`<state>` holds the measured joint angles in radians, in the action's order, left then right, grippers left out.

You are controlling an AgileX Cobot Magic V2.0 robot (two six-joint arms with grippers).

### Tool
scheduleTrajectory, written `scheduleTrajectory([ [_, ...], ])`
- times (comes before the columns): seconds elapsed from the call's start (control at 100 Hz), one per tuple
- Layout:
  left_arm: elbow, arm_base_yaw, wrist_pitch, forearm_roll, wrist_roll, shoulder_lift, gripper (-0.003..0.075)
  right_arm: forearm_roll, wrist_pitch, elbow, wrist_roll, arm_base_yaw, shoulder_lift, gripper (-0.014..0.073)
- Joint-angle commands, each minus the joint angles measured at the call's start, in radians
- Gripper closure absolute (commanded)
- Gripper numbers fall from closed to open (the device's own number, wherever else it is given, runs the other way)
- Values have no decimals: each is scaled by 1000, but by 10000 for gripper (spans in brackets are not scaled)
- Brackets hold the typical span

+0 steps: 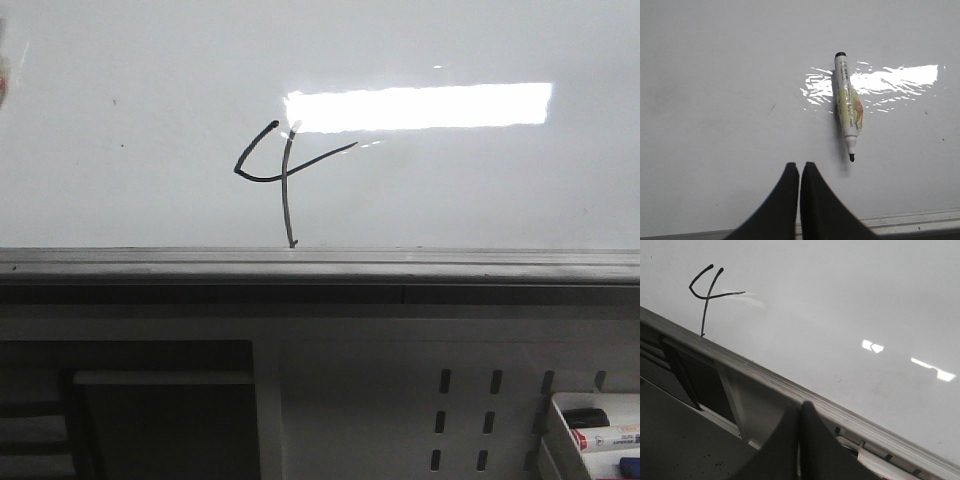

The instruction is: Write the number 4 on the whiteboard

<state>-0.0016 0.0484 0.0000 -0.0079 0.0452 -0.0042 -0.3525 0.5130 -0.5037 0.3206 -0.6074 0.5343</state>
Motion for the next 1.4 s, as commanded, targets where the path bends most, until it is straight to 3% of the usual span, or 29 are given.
scheduleTrajectory([
  [0.0, 27, -4, -86, 0, -12, -27, 741, -23, -62, -29, 0, 0, 2, 666],
  [0.33, 27, -4, -86, 0, -12, -27, 741, -11, -74, -2, 0, 28, -26, 666],
  [0.43, 27, -4, -86, 0, -12, -27, 741, 16, -165, 76, 0, 149, -82, 666],
  [0.58, 27, -4, -86, 0, -12, -27, 741, 158, -377, 255, 0, 380, -247, 666],
  [0.73, 27, -4, -86, 0, -12, -27, 741, 165, -471, 386, 0, 536, -410, 666],
  [0.95, 27, -4, -86, 0, -12, -27, 741, 165, -593, 535, 0, 547, -558, 666],
  [1.25, 27, -4, -86, 0, -12, -27, 741, 165, -578, 532, 0, 547, -558, 666],
  [1.39, 27, -4, -86, 0, -12, -27, 741, 165, -571, 532, -144, 547, -566, 666],
])
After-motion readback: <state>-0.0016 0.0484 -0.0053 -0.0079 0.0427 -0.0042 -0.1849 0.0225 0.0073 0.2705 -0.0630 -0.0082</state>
